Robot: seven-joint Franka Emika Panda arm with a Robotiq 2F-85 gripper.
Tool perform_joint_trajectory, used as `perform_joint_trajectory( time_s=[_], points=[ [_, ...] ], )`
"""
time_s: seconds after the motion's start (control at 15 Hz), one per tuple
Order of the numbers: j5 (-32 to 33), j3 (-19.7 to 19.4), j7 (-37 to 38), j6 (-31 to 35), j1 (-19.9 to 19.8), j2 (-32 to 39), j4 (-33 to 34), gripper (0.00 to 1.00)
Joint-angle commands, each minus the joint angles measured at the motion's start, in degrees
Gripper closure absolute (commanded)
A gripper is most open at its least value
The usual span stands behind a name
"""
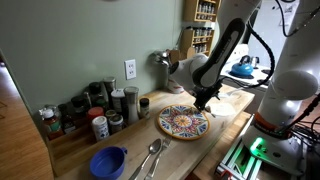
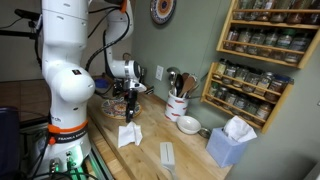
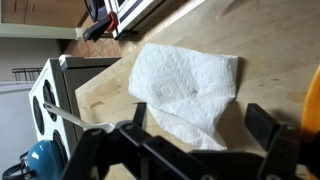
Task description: Put the paper towel on the orange tray
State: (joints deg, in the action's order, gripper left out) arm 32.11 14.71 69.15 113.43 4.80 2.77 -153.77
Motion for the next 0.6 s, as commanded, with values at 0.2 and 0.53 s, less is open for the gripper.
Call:
perform_joint_trajectory(
  time_s=[0.2,0.53],
  points=[
    [5.5,-5.5,4.5,-0.4,2.6,6.6,3.2,0.04],
    [6.5,-7.7,4.1,-0.3,2.7,7.3,3.9,0.46]
  ],
)
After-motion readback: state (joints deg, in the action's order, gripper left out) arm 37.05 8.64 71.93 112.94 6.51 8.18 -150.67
